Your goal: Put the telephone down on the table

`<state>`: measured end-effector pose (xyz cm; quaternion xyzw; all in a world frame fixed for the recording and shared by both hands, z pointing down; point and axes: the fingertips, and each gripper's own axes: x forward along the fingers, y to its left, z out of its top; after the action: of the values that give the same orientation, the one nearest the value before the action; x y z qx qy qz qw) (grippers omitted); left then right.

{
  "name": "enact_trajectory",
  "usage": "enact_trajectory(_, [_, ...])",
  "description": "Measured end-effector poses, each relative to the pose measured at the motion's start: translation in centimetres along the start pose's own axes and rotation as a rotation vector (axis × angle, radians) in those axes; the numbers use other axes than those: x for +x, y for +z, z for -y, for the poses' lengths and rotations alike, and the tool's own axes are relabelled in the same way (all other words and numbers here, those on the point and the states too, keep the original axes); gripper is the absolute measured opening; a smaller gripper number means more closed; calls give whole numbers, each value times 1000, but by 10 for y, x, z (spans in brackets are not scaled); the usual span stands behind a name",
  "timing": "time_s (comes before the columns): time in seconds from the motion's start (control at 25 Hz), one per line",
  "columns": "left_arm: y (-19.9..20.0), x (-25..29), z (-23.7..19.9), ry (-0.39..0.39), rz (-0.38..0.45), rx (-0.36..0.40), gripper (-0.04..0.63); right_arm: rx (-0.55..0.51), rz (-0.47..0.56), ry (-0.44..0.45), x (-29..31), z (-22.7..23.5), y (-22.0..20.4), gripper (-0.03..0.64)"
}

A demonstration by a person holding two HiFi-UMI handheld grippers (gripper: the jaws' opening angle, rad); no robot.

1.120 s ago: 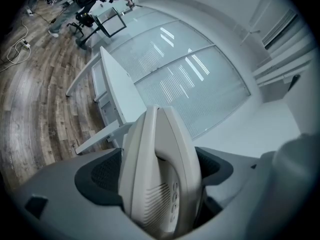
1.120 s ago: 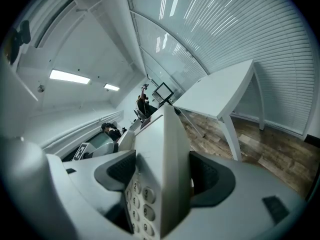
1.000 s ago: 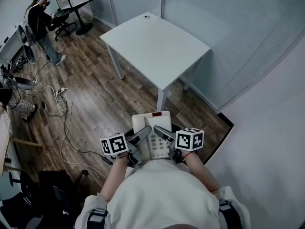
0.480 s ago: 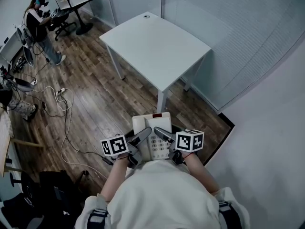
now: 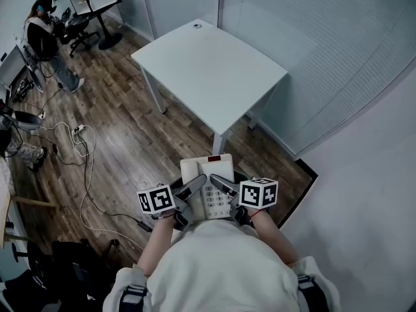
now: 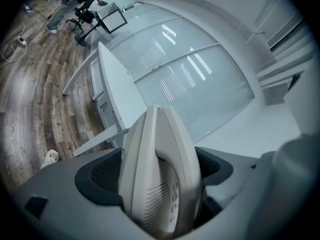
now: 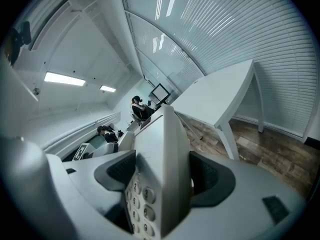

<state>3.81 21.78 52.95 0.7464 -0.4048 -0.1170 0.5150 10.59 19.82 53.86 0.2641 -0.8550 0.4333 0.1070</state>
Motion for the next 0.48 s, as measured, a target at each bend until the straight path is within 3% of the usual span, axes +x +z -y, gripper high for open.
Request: enact_trajectory(0.48, [73,44,-31,-10,-14,-15,423,9,-8,-21,57,28,64,341])
